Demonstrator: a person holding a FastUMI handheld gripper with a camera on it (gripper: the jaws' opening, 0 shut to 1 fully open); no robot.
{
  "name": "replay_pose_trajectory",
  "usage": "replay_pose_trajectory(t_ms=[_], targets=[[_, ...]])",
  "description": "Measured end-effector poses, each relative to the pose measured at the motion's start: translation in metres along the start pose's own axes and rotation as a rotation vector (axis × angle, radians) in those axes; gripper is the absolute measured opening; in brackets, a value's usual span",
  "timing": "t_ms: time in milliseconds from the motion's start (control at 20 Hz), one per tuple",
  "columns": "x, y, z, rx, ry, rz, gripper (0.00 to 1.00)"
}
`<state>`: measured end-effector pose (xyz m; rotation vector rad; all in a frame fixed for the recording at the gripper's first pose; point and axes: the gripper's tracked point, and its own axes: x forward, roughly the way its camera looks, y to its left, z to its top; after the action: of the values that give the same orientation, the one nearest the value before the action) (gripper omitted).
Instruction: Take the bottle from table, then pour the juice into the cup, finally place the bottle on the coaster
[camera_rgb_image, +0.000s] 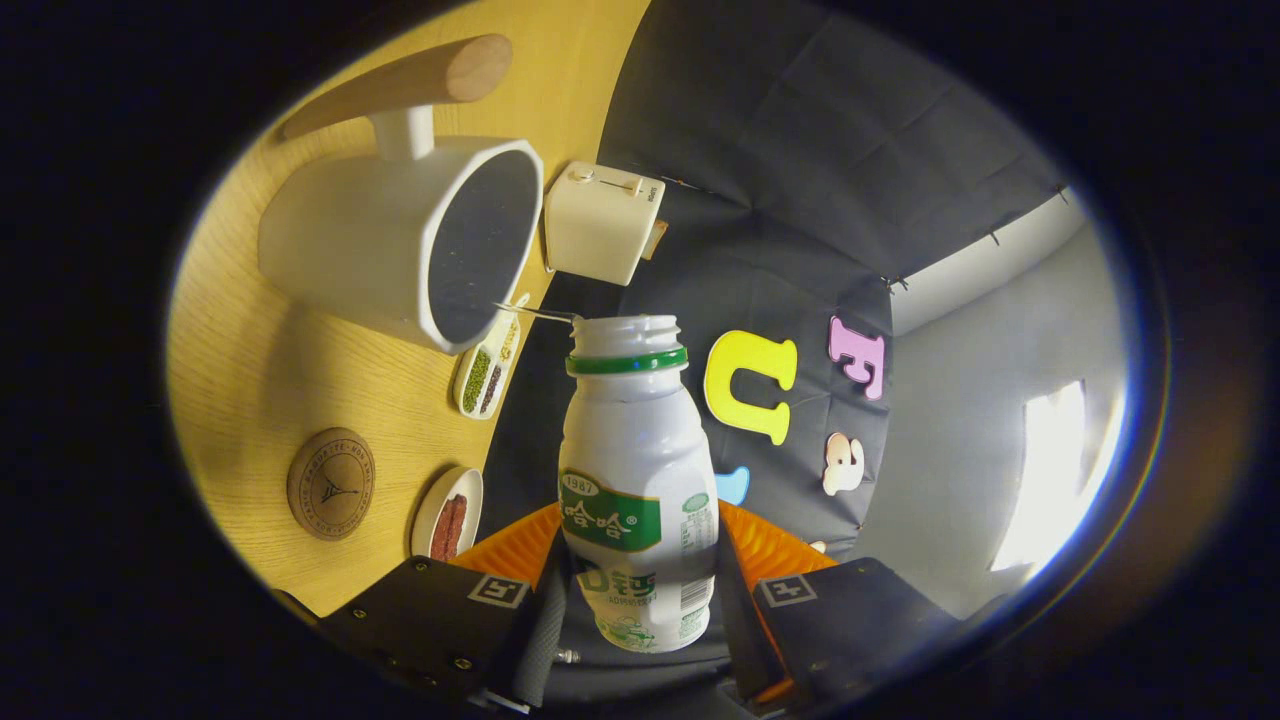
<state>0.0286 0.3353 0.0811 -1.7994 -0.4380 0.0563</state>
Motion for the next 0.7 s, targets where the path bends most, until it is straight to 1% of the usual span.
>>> replay_pose_trajectory(t_ms=[700], targets=[[0.0035, -0.0026, -0.0036, -0.062, -0.010, -0.009, 0.68]])
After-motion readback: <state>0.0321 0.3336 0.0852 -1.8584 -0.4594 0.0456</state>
